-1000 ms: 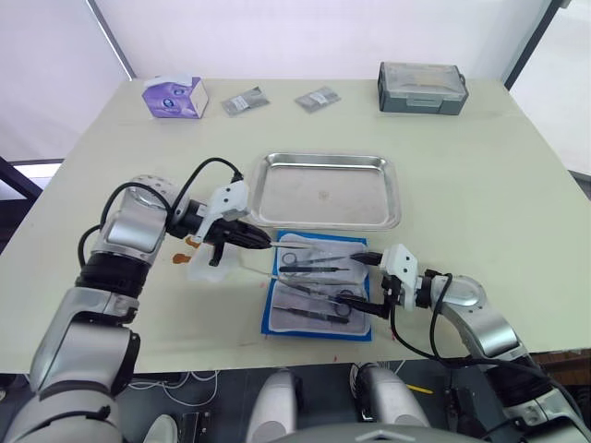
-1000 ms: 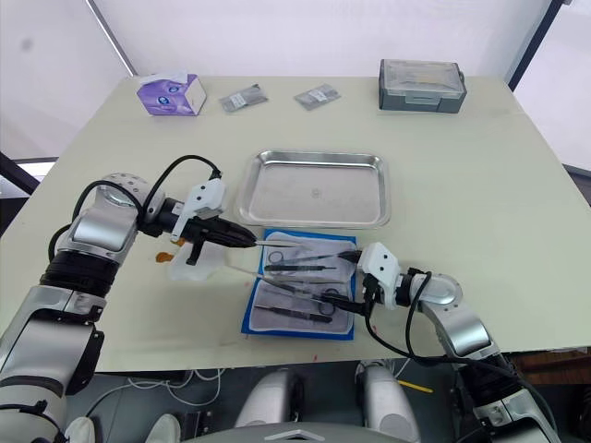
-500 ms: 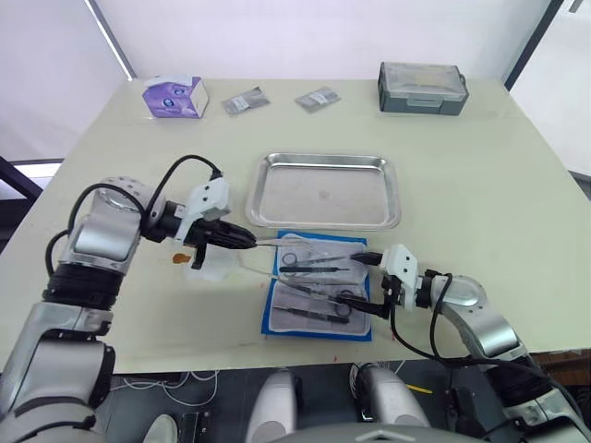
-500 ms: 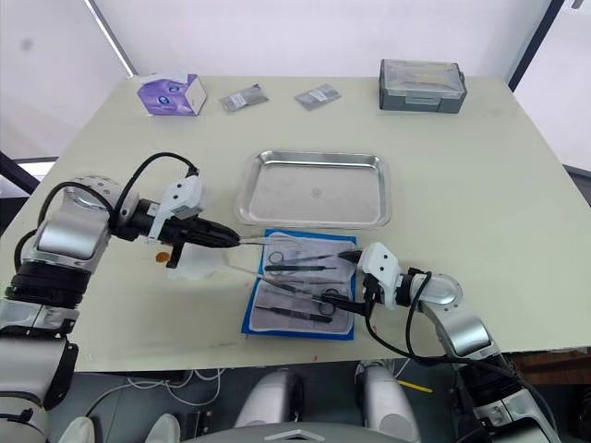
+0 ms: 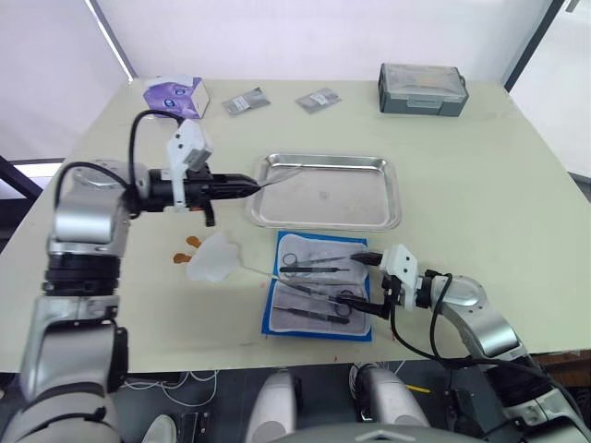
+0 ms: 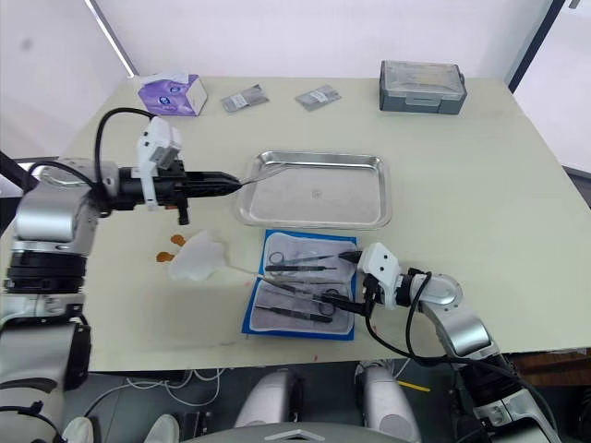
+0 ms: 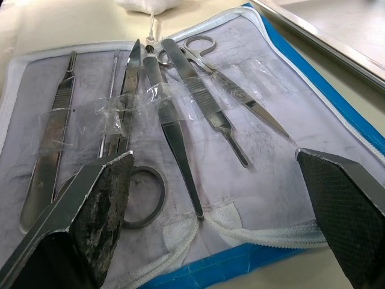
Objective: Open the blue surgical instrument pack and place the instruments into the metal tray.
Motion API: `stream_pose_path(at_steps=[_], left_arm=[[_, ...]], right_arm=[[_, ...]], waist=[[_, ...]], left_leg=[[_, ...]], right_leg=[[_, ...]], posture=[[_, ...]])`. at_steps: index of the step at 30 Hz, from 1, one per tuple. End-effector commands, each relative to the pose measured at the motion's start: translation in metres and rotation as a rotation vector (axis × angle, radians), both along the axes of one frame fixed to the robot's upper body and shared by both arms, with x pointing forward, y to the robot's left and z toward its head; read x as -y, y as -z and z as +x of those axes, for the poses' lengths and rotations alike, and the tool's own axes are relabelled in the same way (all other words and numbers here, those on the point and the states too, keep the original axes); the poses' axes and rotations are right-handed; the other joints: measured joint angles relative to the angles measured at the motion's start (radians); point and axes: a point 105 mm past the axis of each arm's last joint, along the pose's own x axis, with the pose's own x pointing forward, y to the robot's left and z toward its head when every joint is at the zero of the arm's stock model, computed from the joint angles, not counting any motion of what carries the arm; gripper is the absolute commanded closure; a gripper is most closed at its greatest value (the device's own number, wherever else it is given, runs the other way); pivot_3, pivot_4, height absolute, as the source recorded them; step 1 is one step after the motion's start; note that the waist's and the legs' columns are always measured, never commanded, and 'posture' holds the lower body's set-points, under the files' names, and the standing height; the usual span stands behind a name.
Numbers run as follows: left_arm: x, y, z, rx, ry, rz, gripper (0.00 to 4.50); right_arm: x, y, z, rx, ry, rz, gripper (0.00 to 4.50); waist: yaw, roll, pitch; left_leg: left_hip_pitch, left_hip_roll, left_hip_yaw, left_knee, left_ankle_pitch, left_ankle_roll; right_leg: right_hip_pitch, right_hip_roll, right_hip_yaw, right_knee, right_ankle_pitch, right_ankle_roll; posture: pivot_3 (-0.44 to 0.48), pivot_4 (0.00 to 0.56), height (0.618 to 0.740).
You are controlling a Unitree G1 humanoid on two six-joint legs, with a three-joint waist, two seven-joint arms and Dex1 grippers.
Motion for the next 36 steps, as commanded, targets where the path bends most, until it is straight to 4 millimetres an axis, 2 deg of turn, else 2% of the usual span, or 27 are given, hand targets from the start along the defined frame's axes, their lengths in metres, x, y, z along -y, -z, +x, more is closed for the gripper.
stream_pose_path(at_steps=[1,6,14,17,22,28,32,36], left_arm=[[0.002,-0.021,0.009,0.088,-0.134,-0.087,4.45],[-0.002,-0.017,0.023,0.131,-0.310,-0.075,4.45],[-0.002,-0.008,0.033,0.158,-0.458,0.004,4.45],[0.006,0.003,0.036,0.125,-0.530,0.000,4.45],[0.012,0.033,0.039,0.026,-0.679,0.054,4.45],[0.017,0.046,0.049,0.011,-0.830,0.035,4.45],[0.028,0.054,0.048,-0.016,-0.860,0.000,4.45],[0.029,0.061,0.046,-0.036,-0.901,0.003,4.45]], right_arm=[[0.009,0.047,-0.015,-0.173,0.018,-0.117,0.00],[0.009,0.047,-0.015,-0.173,0.016,-0.119,0.00],[0.010,0.047,-0.014,-0.170,0.014,-0.122,0.00],[0.010,0.047,-0.014,-0.165,0.011,-0.123,0.00],[0.010,0.047,-0.015,-0.164,0.005,-0.127,0.00],[0.009,0.047,-0.014,-0.162,0.003,-0.126,0.00],[0.009,0.047,-0.015,-0.162,0.007,-0.125,0.00],[0.010,0.047,-0.016,-0.163,0.011,-0.124,0.00]], waist=[[-0.001,0.000,0.000],[0.000,0.000,0.000],[0.000,0.000,0.000],[0.000,0.000,0.000],[0.002,-0.001,-0.001],[0.002,-0.001,-0.001],[0.002,-0.001,-0.001],[0.002,-0.001,-0.001]], left_leg=[[0.000,0.000,-0.001,0.000,0.000,0.000],[0.000,0.000,-0.005,0.000,0.000,0.000],[0.000,-0.001,-0.005,0.000,0.000,0.000],[0.000,-0.001,-0.005,0.000,0.000,0.000],[0.000,-0.001,-0.005,0.000,0.000,0.000],[0.000,-0.001,-0.006,0.000,0.000,0.000],[0.000,-0.001,-0.006,0.000,0.000,-0.001],[0.000,-0.001,-0.006,0.000,0.000,-0.001]], right_leg=[[0.000,0.000,0.000,0.000,0.000,0.000],[0.000,0.000,0.000,0.001,0.000,0.000],[0.000,-0.001,0.000,0.001,0.000,0.000],[0.000,-0.001,0.000,0.001,0.000,0.000],[0.001,-0.001,0.000,0.001,0.000,0.000],[0.001,-0.001,0.000,0.001,0.000,0.000],[0.001,-0.002,0.000,0.001,0.000,0.000],[0.001,-0.002,0.000,0.001,0.000,0.000]], posture=[[0.000,0.150,0.731],[0.000,0.150,0.731],[0.000,0.150,0.731],[0.000,0.150,0.731],[0.000,0.150,0.731],[0.000,0.150,0.731],[0.000,0.150,0.731],[0.000,0.150,0.731]])
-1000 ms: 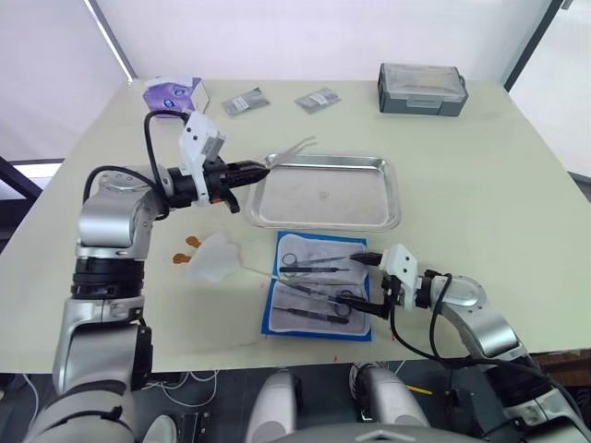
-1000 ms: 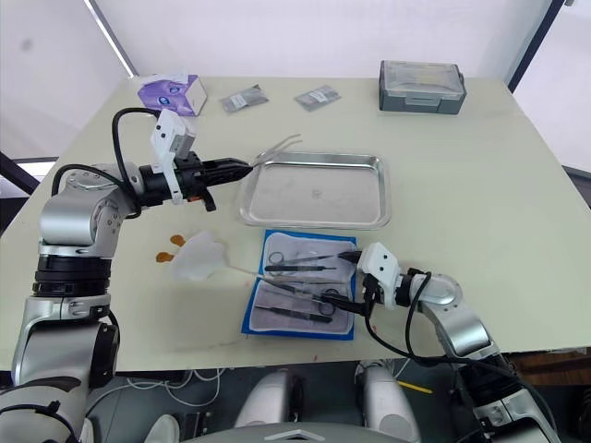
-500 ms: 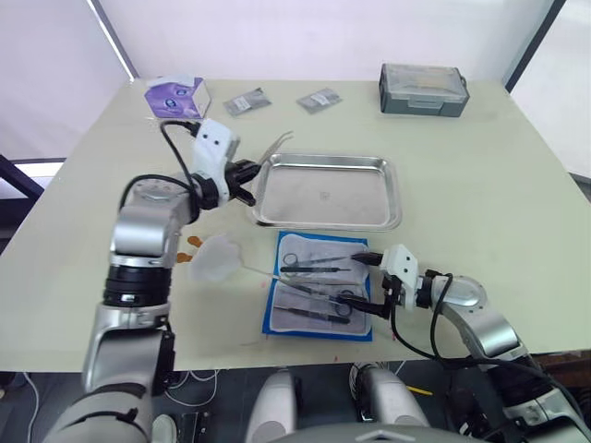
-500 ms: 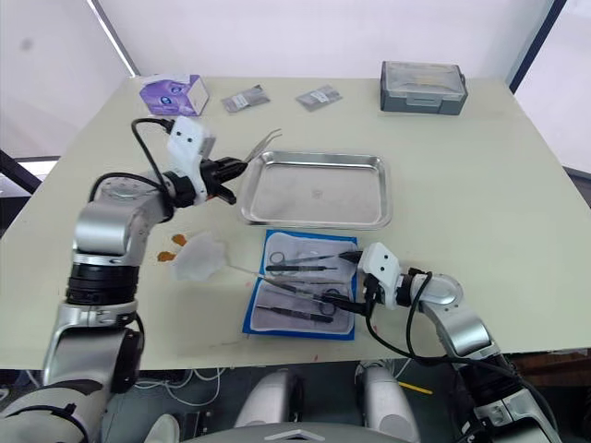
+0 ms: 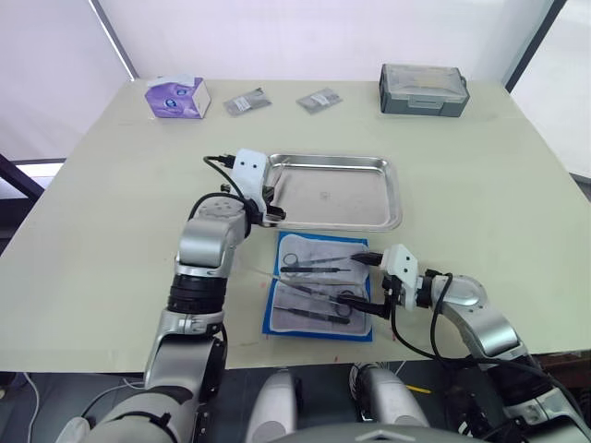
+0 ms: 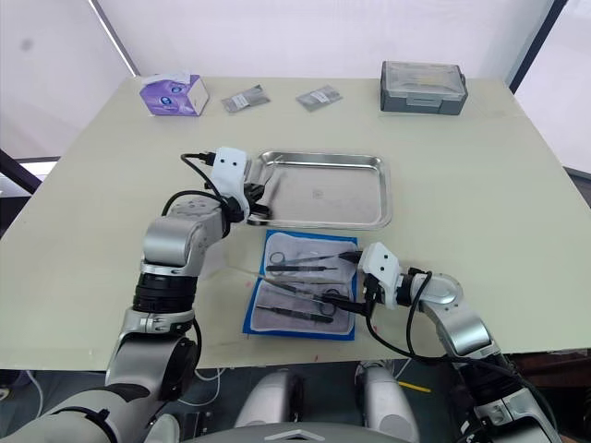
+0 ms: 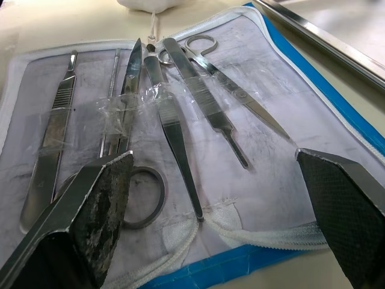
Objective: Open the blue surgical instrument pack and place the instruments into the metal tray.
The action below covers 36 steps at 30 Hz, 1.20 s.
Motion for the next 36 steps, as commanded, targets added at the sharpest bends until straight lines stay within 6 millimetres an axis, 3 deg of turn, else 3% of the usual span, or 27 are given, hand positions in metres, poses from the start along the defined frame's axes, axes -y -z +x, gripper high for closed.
stream_pose_path(at_steps=[1,10,16,28,36], left_arm=[[-0.005,-0.008,-0.001,0.037,-0.045,0.011,4.45],[-0.004,0.003,-0.006,0.001,-0.057,-0.001,4.45],[-0.003,0.000,-0.007,0.014,-0.074,0.014,1.85],[0.004,-0.019,-0.005,0.080,-0.052,-0.005,1.85],[0.013,-0.016,-0.002,0.070,0.026,0.012,1.85]], right_arm=[[0.009,0.047,-0.016,-0.162,0.018,-0.119,0.00],[0.010,0.047,-0.016,-0.161,0.022,-0.122,0.00],[0.010,0.048,-0.018,-0.163,0.020,-0.125,0.00],[0.009,0.048,-0.019,-0.166,0.021,-0.121,0.00],[0.008,0.048,-0.018,-0.165,0.023,-0.119,0.00]], waist=[[0.000,0.000,0.000],[0.000,0.000,-0.002],[0.002,0.000,-0.002],[0.005,0.000,-0.003],[0.005,0.000,-0.003]], left_leg=[[0.000,0.000,0.000,0.000,0.000,0.000],[0.000,0.000,0.000,0.000,0.000,0.000],[0.000,0.000,0.000,0.000,0.000,-0.001],[0.000,-0.001,0.000,0.000,0.000,-0.001],[0.000,-0.001,0.000,0.000,0.000,-0.001]], right_leg=[[0.000,0.000,0.000,0.000,0.000,0.000],[0.000,-0.001,0.000,0.000,0.000,0.000],[0.000,-0.001,0.000,0.000,0.000,0.000],[0.000,-0.001,0.000,0.000,0.000,0.000],[0.000,-0.001,0.000,0.000,0.000,0.000]], posture=[[0.000,0.150,0.731],[0.000,0.150,0.731],[0.000,0.150,0.731],[0.000,0.150,0.731],[0.000,0.150,0.731]])
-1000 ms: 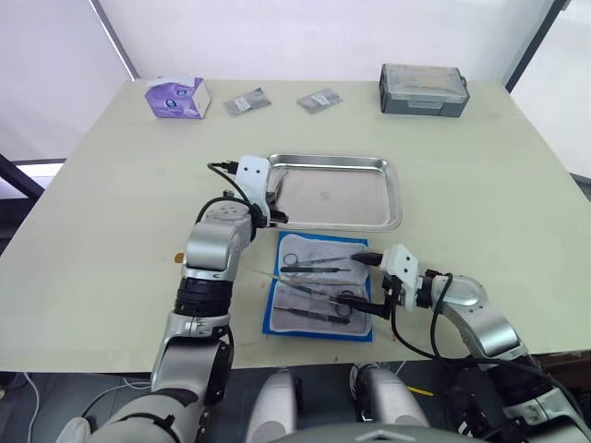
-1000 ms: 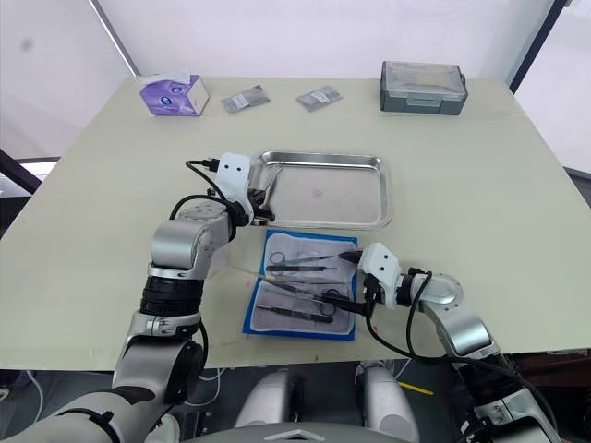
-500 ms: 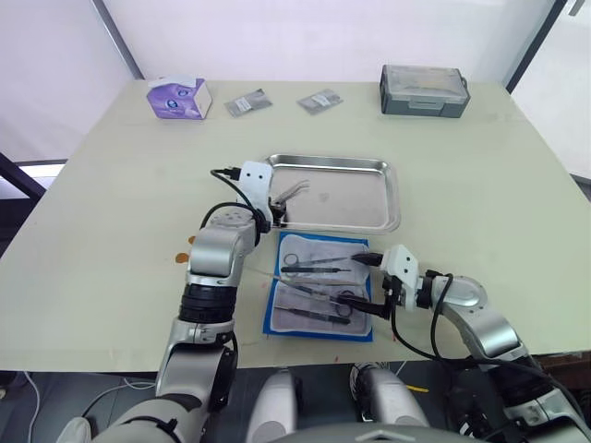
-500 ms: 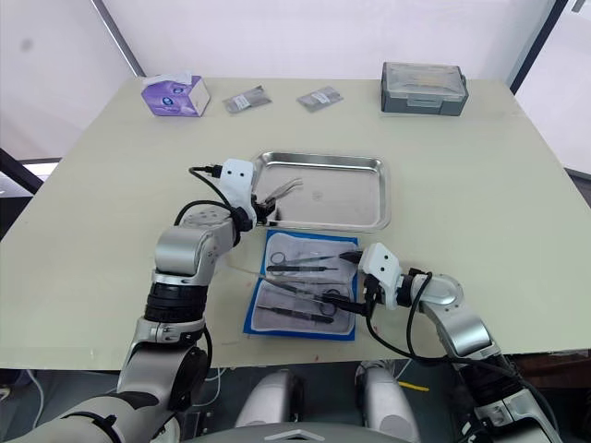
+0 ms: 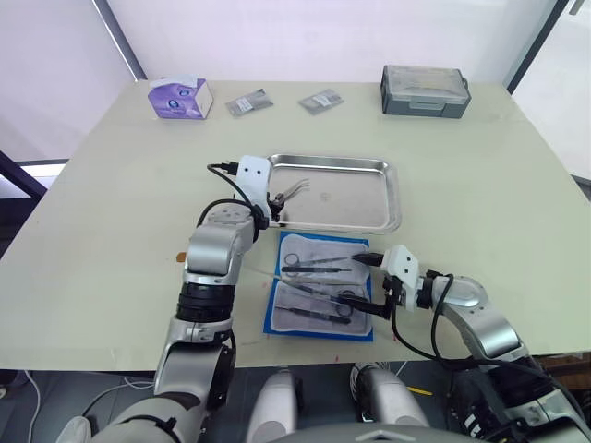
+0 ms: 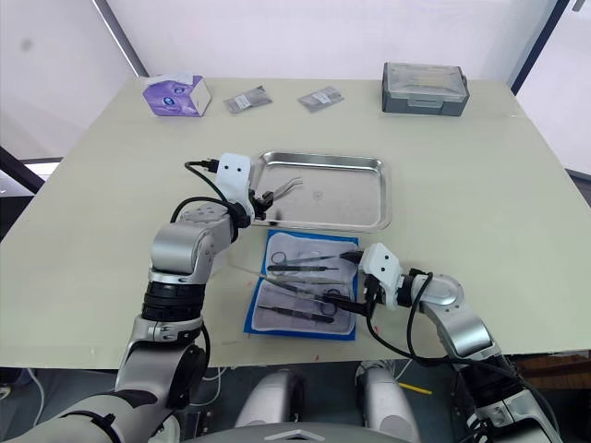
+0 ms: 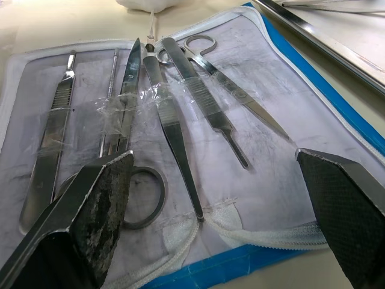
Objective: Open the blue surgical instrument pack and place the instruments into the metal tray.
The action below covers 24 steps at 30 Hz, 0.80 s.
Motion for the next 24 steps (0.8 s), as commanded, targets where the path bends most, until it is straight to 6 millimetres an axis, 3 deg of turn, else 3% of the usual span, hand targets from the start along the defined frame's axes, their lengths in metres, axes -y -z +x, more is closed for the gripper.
stream_pose_path(at_steps=[1,6,12,17,24], left_arm=[[0.014,-0.015,0.004,0.052,0.078,0.012,1.85],[0.022,-0.025,0.011,0.094,0.120,-0.004,1.85],[0.046,-0.047,0.003,0.199,0.445,-0.087,1.85],[0.037,-0.055,-0.016,0.271,0.736,-0.109,1.85],[0.019,-0.035,-0.049,0.197,1.087,-0.057,1.85]], right_arm=[[0.006,0.047,-0.018,-0.166,0.011,-0.116,0.00],[0.007,0.048,-0.017,-0.167,0.014,-0.117,0.00],[0.006,0.047,-0.016,-0.166,0.016,-0.115,0.00],[0.007,0.047,-0.016,-0.166,0.015,-0.117,0.00],[0.006,0.047,-0.014,-0.164,0.013,-0.119,0.00]], waist=[[0.000,0.000,0.000],[0.000,0.000,0.000],[-0.001,0.000,0.000],[-0.002,0.000,0.000],[-0.005,0.000,0.000]], left_leg=[[0.000,0.000,0.000,0.000,0.000,0.000],[0.000,0.000,0.000,0.000,0.000,0.000],[0.000,0.000,0.001,0.000,0.000,0.000],[0.001,0.000,0.001,-0.001,0.001,-0.002],[0.001,0.000,0.005,-0.001,0.000,0.000]], right_leg=[[0.000,0.000,0.000,0.000,0.000,0.000],[0.000,0.000,0.000,0.000,0.000,0.000],[0.000,0.000,0.000,0.000,0.000,0.000],[0.000,0.001,0.000,-0.001,0.000,0.000],[0.001,0.001,0.000,-0.002,0.000,0.000]], posture=[[0.000,0.150,0.731],[0.000,0.150,0.731],[0.000,0.150,0.731],[0.000,0.150,0.731],[0.000,0.150,0.731]])
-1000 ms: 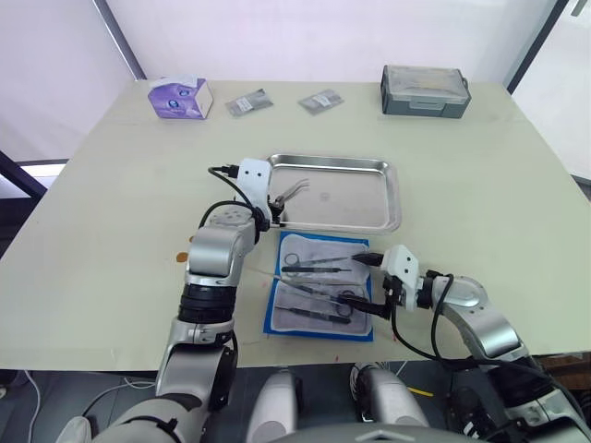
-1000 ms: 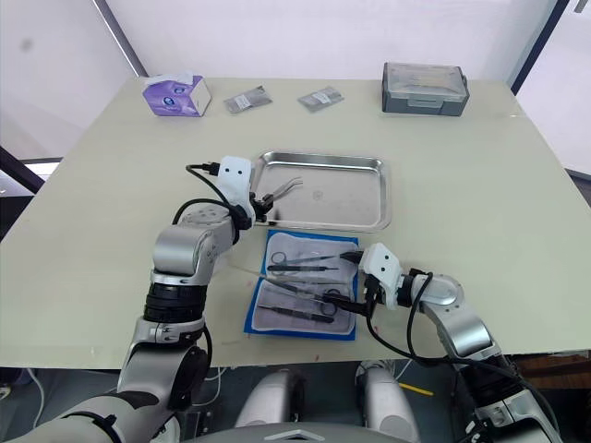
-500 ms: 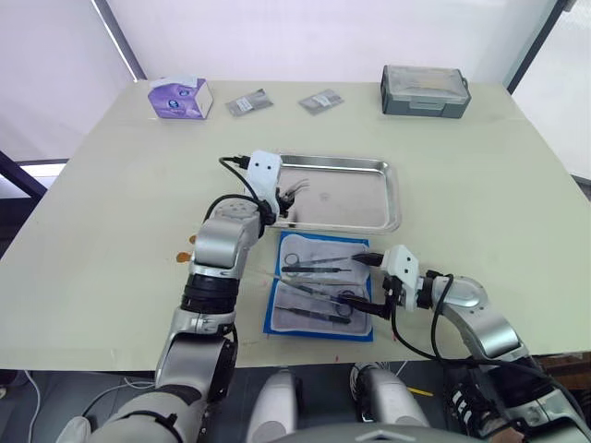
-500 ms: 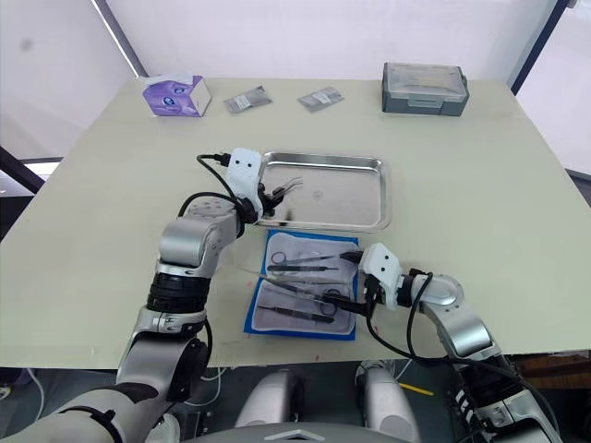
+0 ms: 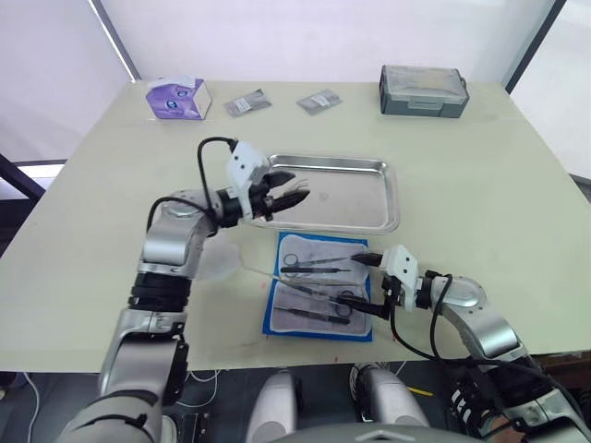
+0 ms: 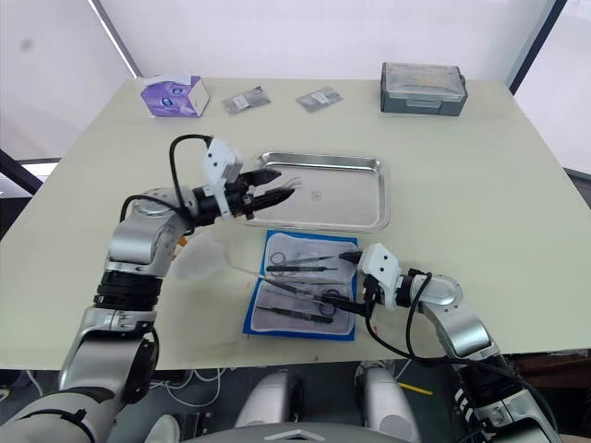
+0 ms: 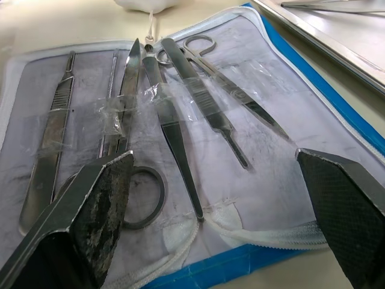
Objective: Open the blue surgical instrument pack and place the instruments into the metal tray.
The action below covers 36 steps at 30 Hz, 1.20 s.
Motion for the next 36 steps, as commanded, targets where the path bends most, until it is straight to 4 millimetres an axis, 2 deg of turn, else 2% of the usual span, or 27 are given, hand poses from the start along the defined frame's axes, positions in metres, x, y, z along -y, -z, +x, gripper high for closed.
stream_pose_path(at_steps=[1,8,16,21,36], left_arm=[[0.003,0.000,-0.017,0.026,0.180,0.050,1.85],[0.000,0.024,-0.030,-0.001,0.342,0.203,1.85],[-0.002,0.056,-0.029,-0.030,0.375,0.366,1.85],[0.003,0.069,-0.026,-0.024,0.352,0.396,1.85],[0.004,0.079,-0.033,-0.036,0.427,0.471,1.85]], right_arm=[[0.008,0.047,-0.014,-0.162,0.015,-0.121,0.00],[0.008,0.046,-0.013,-0.157,0.015,-0.122,0.00],[0.009,0.046,-0.013,-0.156,0.026,-0.123,0.00],[0.010,0.046,-0.013,-0.156,0.030,-0.123,0.00],[0.009,0.047,-0.014,-0.160,0.033,-0.120,0.00]], waist=[[0.000,0.000,0.000],[0.000,0.000,0.000],[-0.001,0.000,0.000],[0.000,0.000,0.000],[0.000,0.000,-0.001]], left_leg=[[0.000,0.000,0.000,0.000,0.000,0.000],[0.000,0.001,0.001,0.000,0.000,0.001],[0.000,0.001,0.001,0.000,0.000,0.001],[0.000,0.001,0.001,0.000,0.000,0.001],[0.000,0.001,0.001,0.000,-0.001,0.001]], right_leg=[[0.000,0.000,0.000,0.000,0.000,0.000],[0.000,0.001,0.000,-0.001,0.000,0.000],[0.000,0.001,0.001,-0.001,0.000,0.000],[0.000,0.001,0.001,-0.001,0.000,0.000],[0.000,0.001,0.001,-0.001,0.000,0.000]], posture=[[0.000,0.150,0.731],[0.000,0.150,0.731],[0.000,0.150,0.731],[0.000,0.150,0.731],[0.000,0.150,0.731]])
